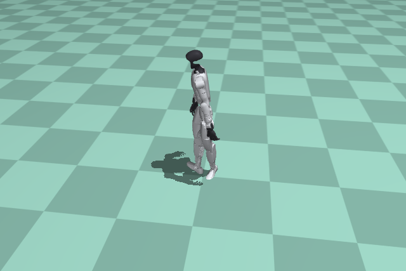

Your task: In place motions

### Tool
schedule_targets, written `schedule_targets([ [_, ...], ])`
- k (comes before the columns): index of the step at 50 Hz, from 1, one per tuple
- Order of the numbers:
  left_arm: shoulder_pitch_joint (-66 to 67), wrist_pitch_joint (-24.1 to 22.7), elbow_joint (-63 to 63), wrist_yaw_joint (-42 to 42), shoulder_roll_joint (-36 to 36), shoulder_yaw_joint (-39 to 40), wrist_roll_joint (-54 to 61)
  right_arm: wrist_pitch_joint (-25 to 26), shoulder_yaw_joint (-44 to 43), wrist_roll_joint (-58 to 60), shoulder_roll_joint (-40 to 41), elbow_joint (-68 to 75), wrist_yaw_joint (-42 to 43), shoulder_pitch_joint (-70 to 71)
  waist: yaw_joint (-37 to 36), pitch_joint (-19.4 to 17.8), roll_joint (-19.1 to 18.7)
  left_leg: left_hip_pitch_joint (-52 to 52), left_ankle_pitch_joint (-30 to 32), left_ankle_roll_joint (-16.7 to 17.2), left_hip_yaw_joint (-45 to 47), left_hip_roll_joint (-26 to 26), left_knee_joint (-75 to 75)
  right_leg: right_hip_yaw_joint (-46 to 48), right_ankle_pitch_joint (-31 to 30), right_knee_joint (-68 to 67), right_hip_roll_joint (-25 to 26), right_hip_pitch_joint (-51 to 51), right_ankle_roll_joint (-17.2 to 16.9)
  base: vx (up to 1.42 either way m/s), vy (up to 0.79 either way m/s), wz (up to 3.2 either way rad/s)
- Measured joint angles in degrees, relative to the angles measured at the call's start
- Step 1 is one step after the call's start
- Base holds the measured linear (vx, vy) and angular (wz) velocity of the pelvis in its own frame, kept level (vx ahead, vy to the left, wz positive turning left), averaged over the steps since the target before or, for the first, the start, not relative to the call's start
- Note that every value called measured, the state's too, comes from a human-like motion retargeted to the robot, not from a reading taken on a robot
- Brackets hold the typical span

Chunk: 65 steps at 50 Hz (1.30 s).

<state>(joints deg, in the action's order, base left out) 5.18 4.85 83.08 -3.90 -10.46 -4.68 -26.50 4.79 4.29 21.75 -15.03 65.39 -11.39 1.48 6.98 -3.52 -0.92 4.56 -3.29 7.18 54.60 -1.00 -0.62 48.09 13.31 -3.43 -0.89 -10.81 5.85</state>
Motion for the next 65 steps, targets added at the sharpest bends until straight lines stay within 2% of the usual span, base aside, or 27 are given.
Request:
schedule_targets([
  [3,0.3,-0.3,0.0,0.0,1.2,0.5,-0.3,0.8,-2.1,-0.5,-1.4,2.1,1.2,0.3,0.7,0.9,-1.4,0.9,-0.4,2.0,5.4,-0.1,0.5,12.7,3.8,-0.6,-0.2,2.8,-3.0,-0.09,-0.03,-3.48],
  [5,0.0,-0.4,-0.6,-0.1,1.4,0.9,-1.4,1.5,-4.0,-1.6,-2.3,4.2,1.7,1.4,1.7,0.9,-2.2,2.3,-0.1,3.6,9.6,0.2,0.9,17.9,2.8,-0.9,-0.2,4.4,-5.0,0.01,0.05,-2.97],
  [7,-0.6,-0.4,-1.1,-0.4,1.3,1.1,-2.5,1.9,-5.9,-3.0,-2.9,6.2,2.5,2.2,2.6,0.5,-2.8,4.2,0.8,5.2,12.9,0.6,1.5,14.9,-1.1,-1.1,0.3,4.3,-3.8,0.11,-0.12,-2.56],
  [8,-0.9,-0.3,-1.3,-0.4,1.2,1.2,-2.8,2.0,-6.9,-3.6,-3.1,6.9,3.1,2.1,3.0,0.5,-3.3,5.2,1.5,5.9,14.6,0.6,1.8,12.1,-2.8,-1.2,0.9,3.9,-1.9,0.19,-0.12,-2.15],
  [10,-1.4,-0.1,-1.3,-0.4,0.8,1.1,-3.2,2.1,-8.7,-4.8,-3.3,8.2,4.5,1.2,4.5,0.8,-4.4,6.9,3.2,6.9,16.8,0.1,2.8,6.2,-2.4,-0.9,2.8,3.0,1.7,0.26,-0.12,-1.61],
  [13,-1.9,0.4,-1.4,-0.4,0.5,1.2,-3.4,2.8,-11.4,-6.4,-3.0,10.8,6.9,-1.6,6.9,2.1,-4.9,9.3,7.7,7.3,15.9,-0.1,5.4,3.9,-2.1,-0.2,3.1,3.9,2.4,0.32,-0.14,-0.95],
  [15,-2.4,1.0,-1.8,-0.1,0.6,1.6,-3.6,3.3,-13.3,-8.1,-2.2,14.1,8.3,-2.8,6.3,2.7,-4.0,11.6,12.2,7.0,16.7,0.4,7.4,-0.4,-1.6,-0.7,2.2,4.4,1.5,0.31,-0.08,-1.23],
  [17,-2.5,1.1,-2.4,0.4,1.0,2.2,-2.7,3.6,-14.6,-9.4,-1.3,17.7,7.4,-4.1,4.5,3.9,-1.6,13.6,17.5,5.2,16.5,1.0,11.2,-3.5,-1.5,-0.1,0.3,5.6,1.0,0.39,-0.18,-1.69],
  [20,-2.1,0.0,-4.0,-0.2,1.1,2.1,-0.5,4.0,-15.2,-10.1,0.0,22.3,3.0,-5.8,0.0,4.6,3.8,13.8,21.9,-0.2,9.7,0.6,22.7,-8.8,-2.4,1.5,-3.5,8.5,1.3,0.44,-0.16,-2.02],
  [23,-2.5,-0.7,-6.1,-1.5,0.0,-0.5,0.2,4.3,-15.4,-7.8,1.4,23.5,-0.5,-6.5,-4.9,3.7,5.9,7.0,14.1,5.3,-3.7,-2.2,37.0,-14.4,-4.2,2.7,-4.3,9.9,2.1,0.33,-0.17,-2.11],
  [25,-3.0,-0.7,-6.6,-1.3,-0.2,-1.8,-0.3,4.0,-14.6,-5.7,2.2,22.2,-1.3,-6.7,-7.1,4.0,6.4,-0.4,11.3,7.8,-13.6,-0.5,41.1,-16.3,-5.9,3.7,-4.6,9.4,2.5,0.18,-0.05,-2.06],
  [27,-3.4,-0.7,-6.5,-0.7,-0.1,-2.2,-0.3,3.4,-12.7,-3.8,3.0,20.0,-0.7,-6.6,-8.2,3.2,6.0,-2.9,8.6,6.6,-17.0,-1.8,42.5,-18.7,-6.9,4.3,-3.7,10.1,3.0,0.22,-0.1,-2.04],
  [30,-3.6,-1.1,-6.0,-0.7,0.6,-1.5,0.6,2.6,-9.0,-2.0,3.6,16.7,0.9,-5.6,-8.6,2.1,5.6,-5.2,4.0,2.0,-16.5,-3.9,38.9,-20.6,-8.4,4.5,-3.5,10.7,2.5,0.16,-0.02,-1.98],
  [32,-3.3,-1.1,-5.4,-0.6,1.3,-1.3,1.1,2.1,-7.0,-1.5,4.2,14.5,1.4,-5.2,-8.4,1.7,4.7,-7.0,1.2,0.1,-20.0,-2.2,31.4,-23.0,-9.1,4.2,-2.5,10.8,2.4,0.15,0.04,-1.79],
  [36,-3.2,-0.9,-3.8,-0.5,2.5,-1.7,1.7,1.1,-4.4,-2.0,5.2,10.8,0.8,-4.6,-9.9,0.2,1.4,-8.6,-4.4,0.5,-29.3,1.2,14.4,-28.2,-10.1,3.5,1.7,12.2,2.9,0.19,0.04,-1.99],
  [37,-3.1,-0.9,-3.5,-0.6,2.7,-2.0,1.5,0.9,-4.0,-2.2,5.4,10.2,0.5,-4.6,-10.2,0.0,0.7,-8.4,-4.8,-0.1,-29.8,1.6,11.0,-29.7,-10.2,3.3,2.5,12.7,3.0,0.24,0.08,-1.72],
  [38,-2.6,-1.0,-3.4,-0.6,3.0,-2.4,1.3,0.7,-3.8,-2.2,5.6,9.7,0.3,-4.9,-10.1,0.3,0.3,-8.0,-3.7,-2.3,-29.5,2.2,8.7,-30.8,-10.3,3.2,2.8,13.3,2.9,0.24,0.1,-1.05],
  [39,-2.4,-1.0,-3.3,-0.8,3.1,-2.7,0.9,0.5,-3.7,-2.1,5.6,9.5,0.1,-5.0,-8.6,0.9,-0.1,-7.4,-4.8,-1.5,-28.7,1.9,8.9,-30.6,-10.3,3.1,2.8,13.4,2.7,0.22,0.12,-0.25],
  [40,-2.4,-1.1,-3.3,-1.1,3.3,-3.0,0.4,0.3,-3.8,-1.8,5.6,9.3,-0.1,-5.0,-6.4,1.6,-0.4,-6.7,-6.9,1.0,-27.7,1.1,10.4,-29.7,-10.2,3.1,2.7,13.4,2.4,0.17,0.13,-0.02],
  [42,-2.6,-1.0,-3.3,-1.3,3.6,-3.0,-0.3,0.2,-3.8,-1.7,5.6,9.5,0.3,-5.2,-4.7,2.4,-0.9,-6.6,-5.1,0.3,-22.2,-0.3,9.5,-30.9,-10.3,2.9,2.8,13.2,2.0,0.1,0.13,-0.12],
  [45,-4.6,-1.1,-4.6,-2.1,3.4,-3.1,-0.6,0.0,-4.6,-4.1,5.3,11.7,2.4,-4.5,-1.4,1.0,-1.0,-6.0,-5.6,0.4,-24.4,0.9,10.0,-30.0,-10.2,2.8,2.3,14.1,1.6,0.01,0.13,0.09],
  [47,-5.2,-1.6,-6.1,-3.1,3.1,-2.6,-1.2,0.3,-5.2,-5.8,4.9,14.8,2.7,-4.1,-3.0,0.7,-1.3,-5.5,-5.5,0.8,-24.1,1.4,9.2,-32.2,-10.1,2.4,2.4,14.2,1.3,0.13,0.16,-0.67],
  [53,-4.5,-2.8,-8.6,-5.2,2.7,-2.4,-0.5,3.7,-8.8,-7.1,3.7,22.7,2.4,-4.9,-6.0,3.6,-2.6,-6.7,-5.5,1.0,-25.8,2.0,7.0,-32.5,-7.9,-0.6,2.9,12.2,0.3,0.13,0.11,-0.05],
  [59,-5.4,-2.5,-8.8,-6.4,0.5,0.0,-1.0,3.0,-8.2,-8.3,4.2,22.6,3.7,-5.5,-1.9,2.0,-2.8,-9.3,-3.5,1.0,-31.9,1.5,6.8,-32.8,-5.6,-7.5,3.9,10.0,0.1,-0.05,-0.01,1.06],
  [61,-5.2,-2.4,-8.3,-6.0,-0.2,0.7,-1.7,3.0,-7.7,-8.3,4.5,22.9,3.1,-5.4,-0.5,1.2,-2.8,-9.9,-2.4,1.1,-34.3,1.2,7.1,-36.9,-7.3,-9.4,5.1,8.8,1.4,-0.04,-0.08,1.63],
  [63,-5.1,-2.1,-7.1,-5.4,-0.5,1.0,-2.0,3.2,-7.5,-8.1,4.9,23.3,2.2,-5.3,0.2,0.4,-2.6,-10.5,-1.1,1.3,-37.1,1.2,7.4,-45.4,-9.5,-10.7,7.1,7.6,1.9,-0.03,-0.07,1.8],
  [65,-4.9,-1.6,-5.4,-5.0,-0.6,1.3,-1.9,3.4,-7.6,-7.4,5.1,23.4,1.3,-5.3,0.9,-0.1,-2.3,-11.4,0.2,1.4,-40.3,1.8,7.8,-54.9,-11.4,-11.0,8.9,6.7,0.3,-0.02,-0.05,2.07],
])
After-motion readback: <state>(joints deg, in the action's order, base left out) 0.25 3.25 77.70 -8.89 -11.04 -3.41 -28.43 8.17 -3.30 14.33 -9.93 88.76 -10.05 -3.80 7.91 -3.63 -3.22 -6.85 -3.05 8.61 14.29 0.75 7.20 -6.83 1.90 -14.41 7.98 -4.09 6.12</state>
